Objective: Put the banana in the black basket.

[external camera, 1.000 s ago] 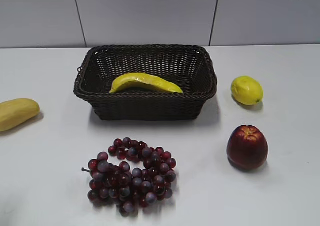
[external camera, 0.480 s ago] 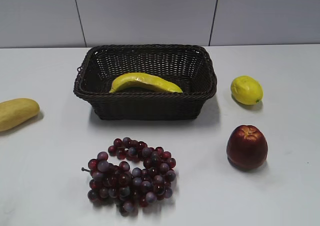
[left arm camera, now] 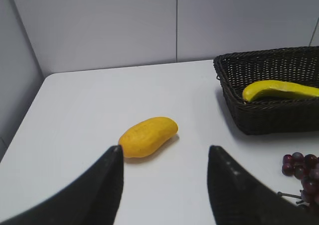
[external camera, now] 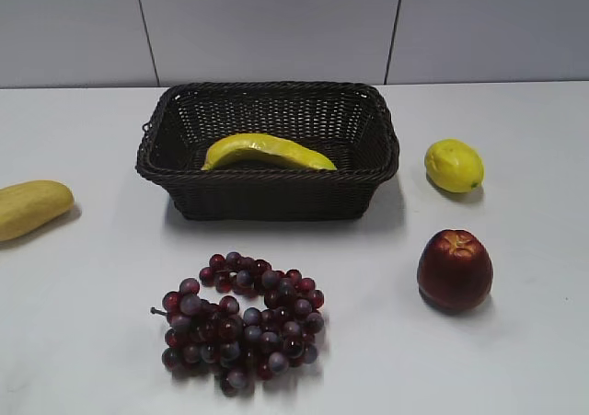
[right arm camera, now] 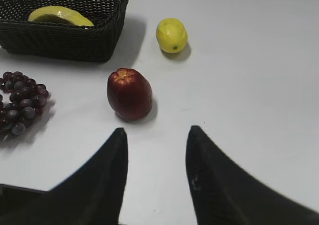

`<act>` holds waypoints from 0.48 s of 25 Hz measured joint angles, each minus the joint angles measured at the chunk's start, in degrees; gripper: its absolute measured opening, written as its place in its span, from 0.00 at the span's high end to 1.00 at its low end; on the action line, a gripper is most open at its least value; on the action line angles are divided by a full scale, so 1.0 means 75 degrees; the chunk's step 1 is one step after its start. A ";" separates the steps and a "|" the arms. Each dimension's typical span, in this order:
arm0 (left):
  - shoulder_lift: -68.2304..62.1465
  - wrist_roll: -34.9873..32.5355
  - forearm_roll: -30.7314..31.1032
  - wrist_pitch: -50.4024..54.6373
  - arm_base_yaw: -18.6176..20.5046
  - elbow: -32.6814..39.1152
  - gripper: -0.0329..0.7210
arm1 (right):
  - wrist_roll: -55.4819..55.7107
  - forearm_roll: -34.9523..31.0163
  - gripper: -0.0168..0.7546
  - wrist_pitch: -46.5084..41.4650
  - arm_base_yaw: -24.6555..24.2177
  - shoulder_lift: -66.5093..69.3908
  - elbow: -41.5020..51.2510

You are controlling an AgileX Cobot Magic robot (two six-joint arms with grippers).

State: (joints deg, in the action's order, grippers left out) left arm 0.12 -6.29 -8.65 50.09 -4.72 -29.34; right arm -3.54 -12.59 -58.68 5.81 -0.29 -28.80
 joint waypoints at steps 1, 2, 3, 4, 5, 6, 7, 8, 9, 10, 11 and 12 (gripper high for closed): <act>0.0000 0.0000 0.0000 -0.0006 0.0000 0.0000 0.27 | 0.0000 0.0000 0.59 0.0000 0.0000 0.0000 0.0000; 0.0000 0.0000 0.0000 -0.0014 0.0000 0.0000 0.27 | 0.0000 0.0000 0.59 0.0000 0.0000 0.0000 0.0000; 0.0000 0.0000 0.0000 -0.0029 0.0000 0.0008 0.27 | 0.0000 0.0000 0.59 0.0000 0.0000 0.0000 0.0000; 0.0000 0.0000 0.0000 -0.0100 0.0000 0.0033 0.27 | 0.0000 0.0000 0.59 0.0000 0.0000 0.0000 0.0000; 0.0000 0.0000 -0.0005 -0.0197 0.0000 0.0076 0.27 | 0.0000 0.0000 0.59 0.0000 0.0000 0.0000 0.0000; 0.0000 0.0000 -0.0042 -0.0348 0.0000 0.0140 0.27 | 0.0000 0.0000 0.59 0.0000 0.0000 0.0000 0.0000; 0.0000 0.0000 -0.0072 -0.0453 0.0000 0.0192 0.27 | 0.0000 0.0000 0.59 0.0000 0.0000 0.0000 0.0000; 0.0000 0.0000 -0.0131 -0.0584 0.0000 0.0258 0.27 | 0.0000 0.0000 0.59 0.0000 0.0000 0.0000 0.0000; 0.0000 0.0000 -0.0170 -0.0738 0.0000 0.0310 0.27 | 0.0000 0.0000 0.59 0.0000 0.0000 0.0000 0.0000; 0.0000 0.0000 -0.0197 -0.0827 0.0000 0.0353 0.27 | 0.0000 0.0000 0.59 0.0000 0.0000 0.0000 0.0000; 0.0000 0.0000 -0.0203 -0.0930 0.0000 0.0385 0.27 | 0.0000 0.0000 0.59 0.0000 0.0000 0.0000 0.0000; 0.0000 0.0000 -0.0206 -0.1008 0.0000 0.0423 0.27 | 0.0000 0.0000 0.59 0.0000 0.0000 0.0000 0.0000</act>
State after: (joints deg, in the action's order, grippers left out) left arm 0.12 -6.29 -10.20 42.53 -4.72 -26.17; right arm -3.54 -12.59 -58.68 5.81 -0.29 -28.80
